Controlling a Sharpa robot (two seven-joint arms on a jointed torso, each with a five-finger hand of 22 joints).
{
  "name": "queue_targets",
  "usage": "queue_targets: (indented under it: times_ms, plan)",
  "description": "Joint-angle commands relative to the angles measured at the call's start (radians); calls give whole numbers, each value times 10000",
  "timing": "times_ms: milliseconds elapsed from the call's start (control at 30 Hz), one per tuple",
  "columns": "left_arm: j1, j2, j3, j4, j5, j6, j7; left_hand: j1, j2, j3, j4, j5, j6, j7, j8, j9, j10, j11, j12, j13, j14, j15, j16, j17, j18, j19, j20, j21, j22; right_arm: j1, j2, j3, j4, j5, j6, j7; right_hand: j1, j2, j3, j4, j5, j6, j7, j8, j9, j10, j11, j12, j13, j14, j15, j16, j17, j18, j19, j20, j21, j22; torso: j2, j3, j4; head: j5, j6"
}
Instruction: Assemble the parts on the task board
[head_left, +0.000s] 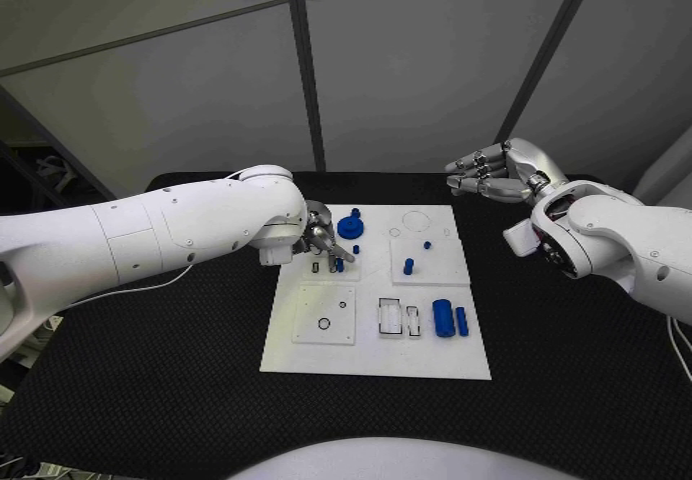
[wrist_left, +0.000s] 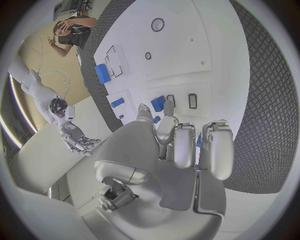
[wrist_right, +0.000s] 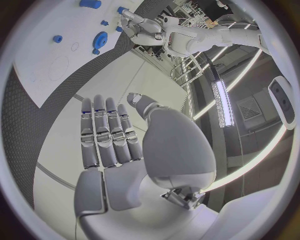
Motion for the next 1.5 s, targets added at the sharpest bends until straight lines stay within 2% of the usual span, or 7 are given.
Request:
queue_targets:
  times_ms: [33, 533, 867, 933, 1067, 1167, 1500]
  plan:
    - [16, 19, 3, 0, 107, 178, -13, 174, 5, 98, -103, 27, 11, -27, 63, 33, -24, -19, 42, 12, 564, -24, -5, 934, -186, 245, 20, 59, 634, 20, 2, 9, 3, -15, 32, 43, -41, -35, -10, -65, 45, 10, 65, -5, -2, -21, 39, -16, -11, -89, 19, -45, -16, 34, -17, 71, -27, -17, 8, 1, -10, -1, -19]
    - [16, 24, 3, -34, 346, 99, 89, 1316, 483, 1525, -1087, 39, -143, -99, -170, 109, -248, -100, -304, -249, 561, -99, -20, 939, -174, 214, -42, 26, 608, 20, 6, 9, -23, -15, 49, 32, -26, -29, 0, -79, 76, 11, 79, 0, 0, -25, 49, -12, -12, -135, 34, -47, -50, 32, -21, 85, -96, -60, -5, 0, 2, -3, -53]
    - [14, -101, 3, 7, 863, -90, 174, 1690, 344, 3317, -1788, 47, -170, -112, -366, 120, -382, -151, -637, -482, 561, -127, -29, 949, -150, 158, -89, -57, 501, 20, 24, 8, -72, -12, 66, 22, -21, -32, 6, -89, 129, 0, 89, -3, -1, -41, 59, -13, -14, -177, 47, -45, -84, 33, -18, 100, -163, -103, -3, -4, 13, 11, -53]
    - [14, -137, 3, 24, 1019, -162, 183, 1607, 207, 3948, -1945, 107, -182, -91, -369, 162, -403, -141, -714, -537, 562, -114, -29, 953, -147, 153, -86, -69, 491, 20, 35, 8, -92, -12, 69, 22, -21, -33, 7, -90, 139, -3, 90, -4, -1, -43, 61, -13, -15, -183, 49, -44, -90, 33, -18, 102, -174, -110, -5, -4, 16, 21, -56]
    - [14, -236, 3, 87, 1359, -361, 201, 223, -856, 6847, -2229, 142, -163, 23, -207, 481, -305, -90, -778, -591, 566, -53, -37, 962, -142, 159, -55, -88, 511, 20, 53, 8, -122, -12, 82, 19, -21, -34, 8, -92, 154, -6, 92, -5, -1, -46, 63, -13, -15, -193, 53, -44, -98, 33, -17, 106, -192, -121, -2, -3, 15, 56, -70]
    - [13, -334, 2, 167, 1645, -543, 199, -568, -1425, 8644, -2494, 372, -177, -25, 38, 803, -222, -132, -750, -577, 571, -50, -39, 967, -141, 167, -44, -97, 529, 20, 67, 8, -144, -12, 93, 17, -24, -36, 6, -92, 161, -7, 94, -5, -1, -48, 65, -13, -15, -200, 55, -44, -104, 33, -17, 108, -202, -128, -6, -1, 19, 65, -76]
    - [10, -771, -1, 704, 2401, -1676, 88, -1354, -1914, 10043, -2930, 1094, -229, -127, 536, 1352, -151, -148, -819, -660, 576, -132, -38, 979, -145, 176, -70, -111, 552, 19, 95, 7, -215, -12, 143, 10, -31, -39, 4, -90, 170, -10, 97, -5, -1, -52, 68, -13, -15, -212, 60, -44, -113, 32, -16, 114, -220, -140, -2, 5, 23, 132, -98]
